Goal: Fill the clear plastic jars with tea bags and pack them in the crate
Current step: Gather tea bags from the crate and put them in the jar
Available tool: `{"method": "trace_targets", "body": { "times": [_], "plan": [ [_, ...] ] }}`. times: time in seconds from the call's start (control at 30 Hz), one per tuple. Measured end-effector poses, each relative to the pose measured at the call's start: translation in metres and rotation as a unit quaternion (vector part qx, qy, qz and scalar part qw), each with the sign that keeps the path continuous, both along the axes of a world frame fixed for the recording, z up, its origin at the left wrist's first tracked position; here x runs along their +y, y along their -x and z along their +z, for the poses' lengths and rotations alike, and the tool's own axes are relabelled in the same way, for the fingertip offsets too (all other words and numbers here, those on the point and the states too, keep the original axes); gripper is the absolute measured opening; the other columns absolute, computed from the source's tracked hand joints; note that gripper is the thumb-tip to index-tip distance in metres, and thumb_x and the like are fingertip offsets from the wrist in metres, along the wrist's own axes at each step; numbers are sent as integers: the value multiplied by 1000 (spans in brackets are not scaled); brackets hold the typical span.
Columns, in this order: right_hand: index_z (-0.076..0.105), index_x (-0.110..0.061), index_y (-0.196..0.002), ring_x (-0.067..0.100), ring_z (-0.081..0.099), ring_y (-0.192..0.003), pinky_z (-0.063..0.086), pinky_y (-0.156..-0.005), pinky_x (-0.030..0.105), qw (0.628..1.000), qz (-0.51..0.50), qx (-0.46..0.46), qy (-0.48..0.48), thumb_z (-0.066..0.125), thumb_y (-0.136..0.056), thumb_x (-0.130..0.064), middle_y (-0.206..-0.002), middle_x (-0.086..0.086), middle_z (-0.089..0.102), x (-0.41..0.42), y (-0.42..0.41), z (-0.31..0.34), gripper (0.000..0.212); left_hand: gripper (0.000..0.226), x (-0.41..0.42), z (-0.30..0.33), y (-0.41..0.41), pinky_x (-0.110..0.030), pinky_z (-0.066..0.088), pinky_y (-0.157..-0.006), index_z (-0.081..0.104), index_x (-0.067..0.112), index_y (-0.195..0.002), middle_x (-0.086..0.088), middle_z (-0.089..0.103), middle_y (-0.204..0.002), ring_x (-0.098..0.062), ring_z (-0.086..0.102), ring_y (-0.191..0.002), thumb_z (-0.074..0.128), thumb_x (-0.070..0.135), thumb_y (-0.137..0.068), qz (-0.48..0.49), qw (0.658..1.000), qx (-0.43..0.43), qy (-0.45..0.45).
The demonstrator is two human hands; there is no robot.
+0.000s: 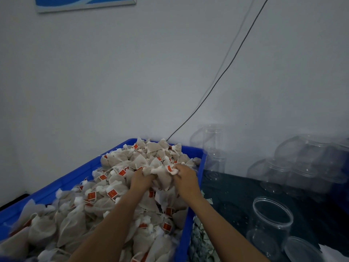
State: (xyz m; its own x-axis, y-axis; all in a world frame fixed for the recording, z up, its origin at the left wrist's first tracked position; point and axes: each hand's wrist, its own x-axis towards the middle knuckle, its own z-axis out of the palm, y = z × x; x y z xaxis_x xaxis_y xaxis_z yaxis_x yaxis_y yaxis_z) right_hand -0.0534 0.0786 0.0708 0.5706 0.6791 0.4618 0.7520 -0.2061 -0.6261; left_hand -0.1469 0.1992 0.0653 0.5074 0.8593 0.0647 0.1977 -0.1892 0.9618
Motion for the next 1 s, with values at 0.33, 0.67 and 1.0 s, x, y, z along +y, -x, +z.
{"method": "trace_targets", "body": {
  "times": [0.33, 0.67, 1.0],
  "plan": [
    [72, -9, -101, -2, 63, -71, 48, -64, 10, 972, 86, 173, -135, 54, -95, -9, -81, -5, 69, -69, -12, 57, 19, 28, -55, 60, 0, -41, 56, -79, 64, 5, -116, -25, 68, -100, -27, 65, -88, 64, 15, -89, -189, 958, -145, 158],
    [72, -2, -91, 13, 63, -63, 49, -63, 25, 980, -6, 186, -69, 61, -92, -16, -70, 7, 70, -196, -53, 114, 18, 9, -137, 86, -41, -24, 46, -54, 54, 9, -97, -11, 59, -85, -16, 55, -71, 59, 6, -91, -146, 881, -210, 399],
    [61, -14, -66, 6, 48, -60, 36, -55, 18, 971, -136, -2, 195, 65, -89, -28, -66, -3, 55, -282, -98, 95, 26, 13, -199, 70, -88, -22, 48, -49, 52, 14, -84, -8, 57, -80, -16, 54, -69, 60, 5, -90, -130, 921, -178, 321]
  ]
}}
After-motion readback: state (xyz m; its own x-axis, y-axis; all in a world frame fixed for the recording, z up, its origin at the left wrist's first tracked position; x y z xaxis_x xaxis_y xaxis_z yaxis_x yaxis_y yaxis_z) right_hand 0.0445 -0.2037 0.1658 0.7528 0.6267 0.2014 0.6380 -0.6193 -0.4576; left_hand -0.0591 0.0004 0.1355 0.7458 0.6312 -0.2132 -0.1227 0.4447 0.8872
